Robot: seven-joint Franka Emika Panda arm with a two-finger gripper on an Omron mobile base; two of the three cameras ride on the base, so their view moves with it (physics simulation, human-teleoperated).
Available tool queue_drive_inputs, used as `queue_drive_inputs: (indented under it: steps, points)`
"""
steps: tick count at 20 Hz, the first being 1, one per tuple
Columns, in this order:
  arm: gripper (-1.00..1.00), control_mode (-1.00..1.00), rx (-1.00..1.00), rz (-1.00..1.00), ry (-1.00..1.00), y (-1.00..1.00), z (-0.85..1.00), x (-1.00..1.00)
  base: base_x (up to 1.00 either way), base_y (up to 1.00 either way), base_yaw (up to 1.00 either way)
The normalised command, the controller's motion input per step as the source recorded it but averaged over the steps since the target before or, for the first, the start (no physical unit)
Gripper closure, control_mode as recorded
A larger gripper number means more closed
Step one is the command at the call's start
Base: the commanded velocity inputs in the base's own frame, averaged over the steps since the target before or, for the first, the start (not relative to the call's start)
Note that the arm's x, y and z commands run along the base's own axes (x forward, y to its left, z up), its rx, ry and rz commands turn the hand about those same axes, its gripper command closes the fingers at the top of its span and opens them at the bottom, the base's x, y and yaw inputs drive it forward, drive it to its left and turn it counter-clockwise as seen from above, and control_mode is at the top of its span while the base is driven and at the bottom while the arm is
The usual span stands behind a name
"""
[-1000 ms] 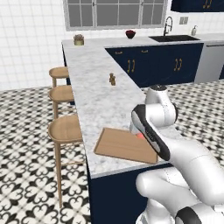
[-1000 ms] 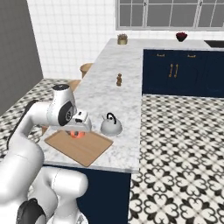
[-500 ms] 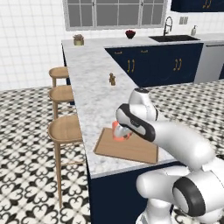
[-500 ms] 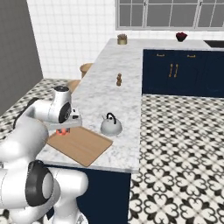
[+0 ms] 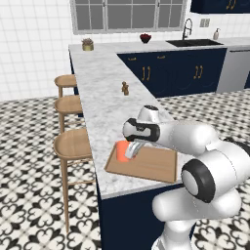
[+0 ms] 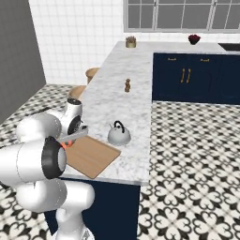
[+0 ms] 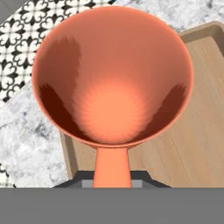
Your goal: Pick the kettle from the counter and place it on the tray. Then pick the mug from the cabinet and place it on the tray. Then close the cabinet doors.
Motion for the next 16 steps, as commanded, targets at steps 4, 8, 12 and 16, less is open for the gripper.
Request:
queue_drive_inputs:
  steps: [4,8,12,16]
  points:
    - [1.0,-1.0,0.0,0.12,0.06,0.09,-0.21,0.46,0.0,0.0,0.0]
    - [1.0,-1.0,0.0,0.02,0.08,0.02,-0.26,0.44,0.0,0.0,0.0]
    - [1.0,-1.0,-0.01,0.0,0.09,0.0,-0.31,0.41,0.0,0.0,0.0]
    - [1.0,-1.0,-0.03,0.0,0.06,0.0,-0.4,0.34,0.0,0.0,0.0]
